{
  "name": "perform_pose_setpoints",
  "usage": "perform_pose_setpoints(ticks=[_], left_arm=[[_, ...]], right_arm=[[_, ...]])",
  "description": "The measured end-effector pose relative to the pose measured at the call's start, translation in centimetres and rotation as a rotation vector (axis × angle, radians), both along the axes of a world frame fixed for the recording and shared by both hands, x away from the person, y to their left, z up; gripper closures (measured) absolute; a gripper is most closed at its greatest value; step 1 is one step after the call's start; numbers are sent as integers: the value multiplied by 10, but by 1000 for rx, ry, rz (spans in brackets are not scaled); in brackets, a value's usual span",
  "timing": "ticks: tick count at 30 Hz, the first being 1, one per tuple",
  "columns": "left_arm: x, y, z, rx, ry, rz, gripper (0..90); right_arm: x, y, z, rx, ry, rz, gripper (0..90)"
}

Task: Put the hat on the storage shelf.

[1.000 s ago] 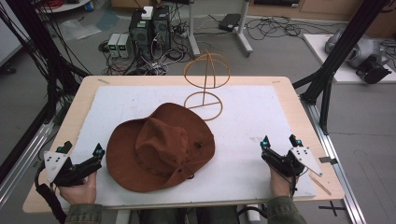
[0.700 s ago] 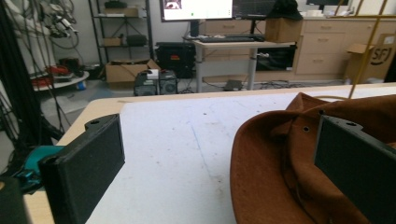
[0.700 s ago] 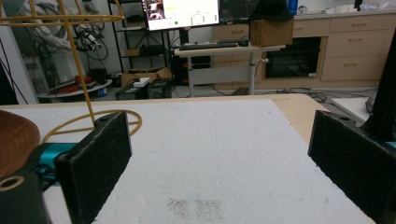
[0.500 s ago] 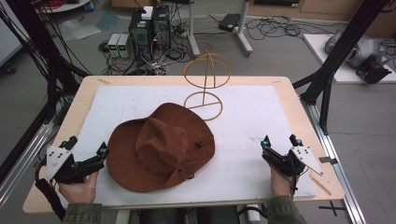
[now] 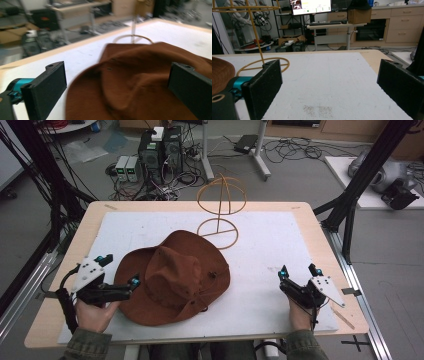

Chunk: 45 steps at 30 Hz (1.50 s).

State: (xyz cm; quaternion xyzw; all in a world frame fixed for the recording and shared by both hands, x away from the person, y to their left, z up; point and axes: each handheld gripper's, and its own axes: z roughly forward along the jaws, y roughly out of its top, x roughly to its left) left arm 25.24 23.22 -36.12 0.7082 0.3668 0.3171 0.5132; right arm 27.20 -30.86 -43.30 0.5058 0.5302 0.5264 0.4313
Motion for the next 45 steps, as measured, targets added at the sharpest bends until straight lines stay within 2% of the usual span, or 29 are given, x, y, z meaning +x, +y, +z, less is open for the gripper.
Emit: perform_pose_setpoints(ticks=[3,5,7,9,12,15,19,21,25,30,33,38,39,40,41,42,44,45], left_arm=[[6,-13,0,68,46,-67,25],[10,-20,-2,97,83,-111,25],[14,-26,-5,122,109,-141,25],[20,-30,-10,136,164,-175,25],[26,-38,-17,157,215,-210,25],[34,-41,-24,190,242,-208,25],[46,-41,-33,189,314,-192,25],[49,-42,-36,192,334,-187,25],[56,-46,-44,224,387,-218,77],[61,-50,-50,249,400,-230,77],[65,-50,-53,261,429,-236,77],[68,-51,-57,267,445,-244,91],[68,-51,-57,265,449,-258,109],[68,-50,-57,255,455,-272,213],[68,-50,-57,253,459,-290,213],[68,-50,-57,249,467,-298,277],[69,-51,-58,264,483,-290,460],[70,-52,-59,265,495,-280,519]], right_arm=[[0,0,0,1,0,1,53],[0,0,0,0,-1,1,53],[0,0,0,-1,0,3,53],[0,0,0,-2,-1,3,53],[1,1,0,3,5,14,53],[1,1,-1,-2,3,16,53],[1,1,0,-5,-2,23,53],[1,2,-1,2,3,23,53],[1,2,-1,1,6,25,53],[0,2,-1,13,8,28,53],[1,2,-1,15,10,28,53],[2,2,-1,16,8,31,53],[2,2,-2,15,8,32,53],[2,2,-2,11,9,30,53],[2,2,-2,11,9,30,53],[2,2,-2,10,9,31,53],[2,2,-2,13,10,31,53],[2,2,-2,14,11,30,53]])
